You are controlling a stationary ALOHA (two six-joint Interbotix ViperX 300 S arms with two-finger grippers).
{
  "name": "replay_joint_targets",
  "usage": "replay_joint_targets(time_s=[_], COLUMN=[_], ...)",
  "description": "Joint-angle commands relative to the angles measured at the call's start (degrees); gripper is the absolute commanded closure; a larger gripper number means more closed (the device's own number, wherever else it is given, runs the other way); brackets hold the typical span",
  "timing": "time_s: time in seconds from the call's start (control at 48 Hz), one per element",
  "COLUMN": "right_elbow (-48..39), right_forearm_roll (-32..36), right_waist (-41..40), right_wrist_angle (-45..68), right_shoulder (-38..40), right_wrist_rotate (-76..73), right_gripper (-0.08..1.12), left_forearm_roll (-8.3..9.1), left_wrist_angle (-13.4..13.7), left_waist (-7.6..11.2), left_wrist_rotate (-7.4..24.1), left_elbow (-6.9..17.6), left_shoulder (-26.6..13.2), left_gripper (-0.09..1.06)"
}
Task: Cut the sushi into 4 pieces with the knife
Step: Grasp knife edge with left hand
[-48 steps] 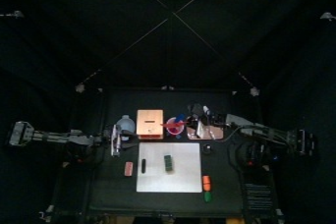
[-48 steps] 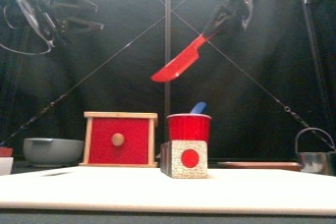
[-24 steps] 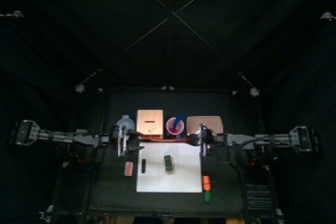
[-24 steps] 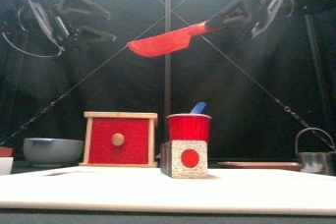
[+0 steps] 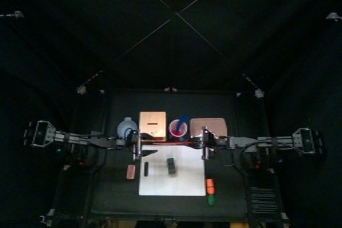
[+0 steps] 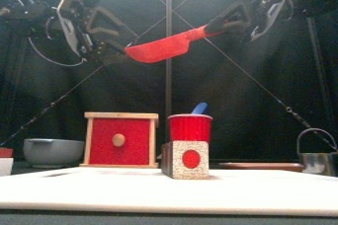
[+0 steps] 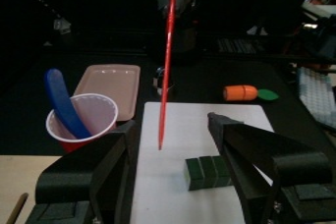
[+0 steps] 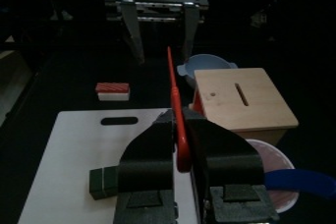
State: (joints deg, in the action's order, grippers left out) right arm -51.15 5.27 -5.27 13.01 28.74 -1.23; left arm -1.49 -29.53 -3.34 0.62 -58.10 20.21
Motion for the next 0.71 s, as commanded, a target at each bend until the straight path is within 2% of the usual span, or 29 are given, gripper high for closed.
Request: replay_joint_targets(time_s=[0.021, 0.167, 0.375, 0.708], right_elbow=[1.05, 0.97, 0.62, 0.62], right_forearm_roll=[0.0, 0.0, -0.35, -3.34], right_waist=[0.0, -0.09, -0.09, -0.18], right_wrist_angle=[0.62, 0.62, 0.62, -0.62], right_shoulder=[0.44, 0.53, 0.09, -4.83], right_wrist_rotate=[-0.09, -0.09, -0.53, -0.7], right_gripper=[0.94, 0.94, 0.94, 0.94], left_forearm_roll=[0.26, 0.26, 0.62, 3.87], left_wrist_angle=[-0.35, -0.53, -0.79, -0.79], left_waist=[-1.14, -2.2, -2.64, -2.46], left_wrist_rotate=[0.09, 0.09, 0.09, 0.0], left_elbow=[2.11, 2.64, 2.46, 1.67], left_shoulder=[-1.41, -2.64, -2.64, -2.72], left_gripper=[0.09, 0.22, 0.44, 0.65])
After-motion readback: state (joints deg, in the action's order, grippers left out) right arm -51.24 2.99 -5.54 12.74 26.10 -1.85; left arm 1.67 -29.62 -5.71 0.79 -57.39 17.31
